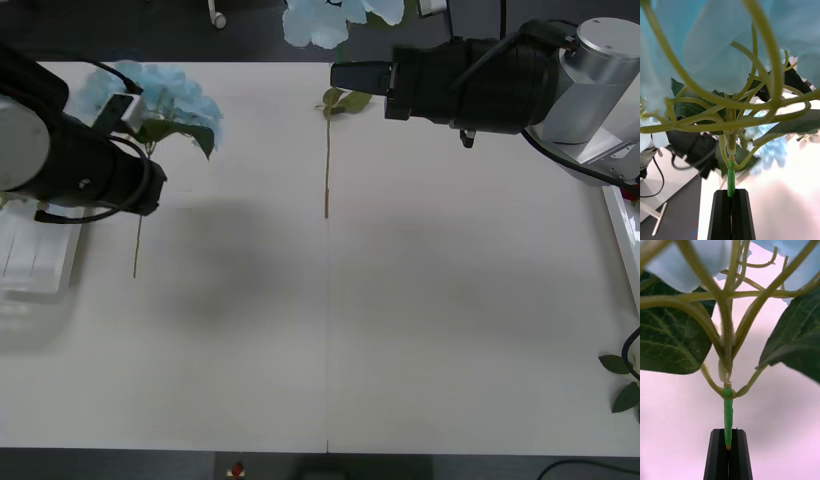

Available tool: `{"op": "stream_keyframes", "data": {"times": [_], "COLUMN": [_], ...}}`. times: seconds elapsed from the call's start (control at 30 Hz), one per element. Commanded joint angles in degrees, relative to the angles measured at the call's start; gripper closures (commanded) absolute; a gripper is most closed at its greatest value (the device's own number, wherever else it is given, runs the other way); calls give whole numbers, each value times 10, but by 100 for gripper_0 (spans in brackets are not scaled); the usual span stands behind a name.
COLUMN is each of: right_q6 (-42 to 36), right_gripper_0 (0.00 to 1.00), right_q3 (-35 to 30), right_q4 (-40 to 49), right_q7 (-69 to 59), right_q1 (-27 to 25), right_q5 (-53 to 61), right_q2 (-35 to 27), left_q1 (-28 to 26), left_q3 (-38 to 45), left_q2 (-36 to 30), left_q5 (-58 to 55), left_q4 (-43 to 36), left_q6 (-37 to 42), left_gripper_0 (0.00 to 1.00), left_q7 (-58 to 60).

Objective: Put the red flowers into the right box and the blue flowers into the left box

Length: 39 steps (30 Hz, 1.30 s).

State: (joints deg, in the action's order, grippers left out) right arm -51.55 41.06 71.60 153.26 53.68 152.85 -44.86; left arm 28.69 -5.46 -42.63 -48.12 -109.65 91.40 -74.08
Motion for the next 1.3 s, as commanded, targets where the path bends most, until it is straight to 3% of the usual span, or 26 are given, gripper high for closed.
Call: {"op": "stream_keyframes", "data": {"times": [0.03, 0.33, 0.7, 1.0, 1.3], "right_q6": [1, 5, 11, 13, 18], "right_gripper_0": [100, 100, 100, 100, 100], "right_q3": [-13, -12, -13, -12, -13], "right_q4": [9, 9, 9, 9, 9], "right_q7": [17, 17, 17, 17, 17], "right_q1": [15, 15, 18, 19, 19], "right_q5": [3, 3, 2, 2, 2], "right_q2": [6, 16, 29, 29, 31], "left_q1": [6, 6, 23, 93, 119], "left_q3": [74, 205, 218, 91, -47], "left_q2": [-11, -83, -192, -229, -227], "left_q5": [-35, -21, -6, -11, -30], "left_q4": [-21, 19, 191, 407, 509], "left_q6": [44, 94, -2, -146, -247], "left_gripper_0": [100, 100, 100, 100, 100], "left_q7": [-27, -41, -143, -232, -237]}}
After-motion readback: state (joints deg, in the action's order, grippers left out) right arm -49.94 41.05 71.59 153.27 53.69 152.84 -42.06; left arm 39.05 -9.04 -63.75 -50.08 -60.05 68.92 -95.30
